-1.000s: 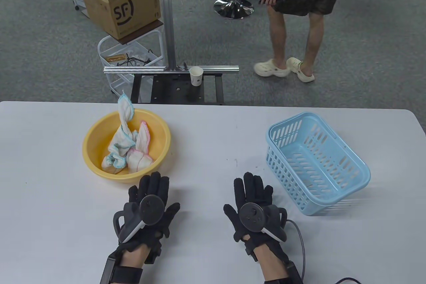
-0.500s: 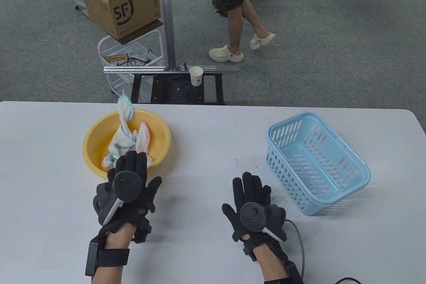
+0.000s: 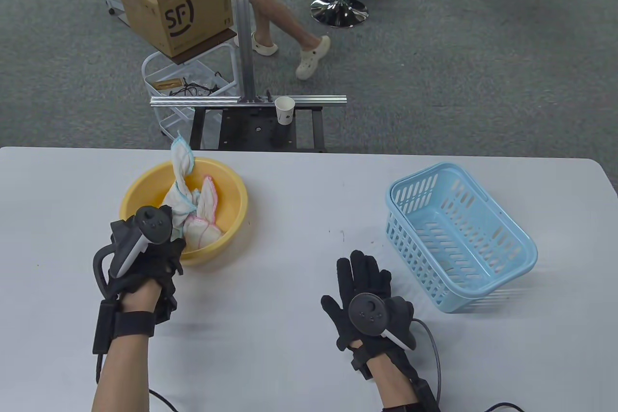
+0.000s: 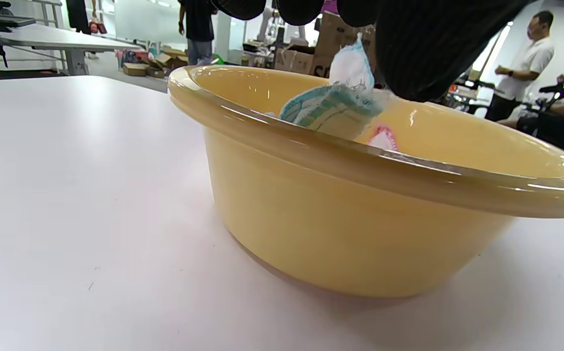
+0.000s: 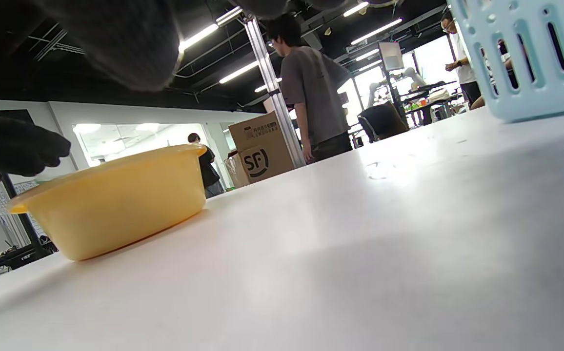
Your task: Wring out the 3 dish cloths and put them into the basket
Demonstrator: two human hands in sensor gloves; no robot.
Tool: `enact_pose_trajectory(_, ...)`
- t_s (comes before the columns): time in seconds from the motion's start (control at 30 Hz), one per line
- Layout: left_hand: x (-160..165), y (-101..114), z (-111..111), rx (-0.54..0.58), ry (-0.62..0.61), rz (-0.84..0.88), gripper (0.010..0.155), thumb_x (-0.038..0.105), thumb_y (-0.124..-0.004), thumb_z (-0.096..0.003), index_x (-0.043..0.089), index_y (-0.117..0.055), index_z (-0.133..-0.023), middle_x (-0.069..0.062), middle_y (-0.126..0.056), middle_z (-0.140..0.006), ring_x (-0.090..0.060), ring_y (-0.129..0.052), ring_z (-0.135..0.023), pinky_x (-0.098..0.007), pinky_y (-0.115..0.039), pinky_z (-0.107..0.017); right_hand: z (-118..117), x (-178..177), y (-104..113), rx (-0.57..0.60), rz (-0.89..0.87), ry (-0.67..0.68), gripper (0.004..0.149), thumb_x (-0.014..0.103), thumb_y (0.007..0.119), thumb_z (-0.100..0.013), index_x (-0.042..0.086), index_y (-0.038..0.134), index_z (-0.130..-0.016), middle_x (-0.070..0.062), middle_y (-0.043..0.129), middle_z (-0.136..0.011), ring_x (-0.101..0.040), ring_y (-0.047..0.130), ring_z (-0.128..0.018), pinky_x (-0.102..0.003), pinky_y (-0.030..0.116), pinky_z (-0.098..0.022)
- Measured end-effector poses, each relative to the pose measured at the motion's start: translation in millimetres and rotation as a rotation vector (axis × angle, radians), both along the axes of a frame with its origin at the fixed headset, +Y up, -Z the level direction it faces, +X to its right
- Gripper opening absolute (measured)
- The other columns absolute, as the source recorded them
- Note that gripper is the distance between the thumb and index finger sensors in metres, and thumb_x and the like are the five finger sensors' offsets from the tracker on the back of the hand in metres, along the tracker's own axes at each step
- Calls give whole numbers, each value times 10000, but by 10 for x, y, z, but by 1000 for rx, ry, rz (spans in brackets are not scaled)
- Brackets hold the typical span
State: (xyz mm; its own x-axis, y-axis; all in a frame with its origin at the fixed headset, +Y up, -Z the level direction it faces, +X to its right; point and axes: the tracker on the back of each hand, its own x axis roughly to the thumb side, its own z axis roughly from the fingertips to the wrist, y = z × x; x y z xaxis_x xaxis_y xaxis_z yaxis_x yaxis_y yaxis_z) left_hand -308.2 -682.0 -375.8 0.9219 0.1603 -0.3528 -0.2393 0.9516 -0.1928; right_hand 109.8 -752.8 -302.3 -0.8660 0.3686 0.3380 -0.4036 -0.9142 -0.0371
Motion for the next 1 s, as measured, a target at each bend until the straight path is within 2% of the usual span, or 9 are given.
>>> enact_pose_trajectory(0.17, 61, -50, -196, -119, -39, -68, 801, 452, -835, -484, 506, -339, -1112, 176, -262, -1192, -233, -236, -1177, -603, -246, -831, 2, 36, -6, 1, -11, -12, 813, 557, 710, -547, 141, 278, -1096, -222, 210, -1152, -524, 251, -1057, -761, 307, -687)
enact_pose_trajectory(0.3, 120, -67, -310, -180, -47, -156, 752, 416, -834, -491, 494, -408, -1105, 152, -357, -1186, -240, -344, -1162, -592, -284, -833, 2, 53, -8, -7, -9, -21, 812, 557, 709, -547, 140, 279, -1096, -224, 212, -1152, -526, 261, -1057, -761, 316, -688)
enact_pose_trajectory(0.47, 146, -67, -389, -124, -62, -215, 631, 376, -842, -485, 430, -605, -1068, 100, -536, -1127, -256, -526, -1094, -573, -384, -826, -5, 81, -14, -15, -17, -28, 811, 555, 710, -547, 138, 282, -1095, -225, 217, -1152, -530, 278, -1055, -760, 329, -688)
enact_pose_trajectory(0.6, 165, -70, -393, -32, -79, -265, 483, 357, -855, -477, 340, -797, -956, 79, -693, -1034, -255, -671, -1014, -561, -468, -809, -6, 86, -16, -23, -23, -28, 809, 554, 711, -547, 136, 286, -1095, -225, 226, -1151, -534, 302, -1053, -761, 342, -687)
enact_pose_trajectory(0.73, 151, -50, -357, 4, -85, -280, 466, 365, -840, -471, 331, -814, -935, 77, -730, -1007, -248, -714, -988, -553, -513, -797, -11, 83, -17, -21, -27, -25, 806, 553, 711, -547, 135, 292, -1094, -228, 235, -1151, -537, 322, -1052, -761, 355, -686)
enact_pose_trajectory(0.87, 125, 121, -283, 75, -77, -207, 473, 370, -818, -476, 329, -792, -946, 83, -717, -1032, -245, -705, -1013, -557, -523, -793, -18, 74, -20, -24, -25, -19, 806, 554, 710, -546, 134, 294, -1094, -231, 243, -1151, -538, 327, -1051, -761, 357, -686)
enact_pose_trajectory(1.0, 140, 421, -169, 162, -78, -159, 472, 370, -813, -476, 324, -785, -946, 84, -718, -1045, -244, -711, -1026, -559, -542, -786, -14, 48, -20, -23, -24, -10, 805, 553, 710, -547, 134, 294, -1094, -231, 244, -1151, -538, 331, -1051, -762, 357, -686)
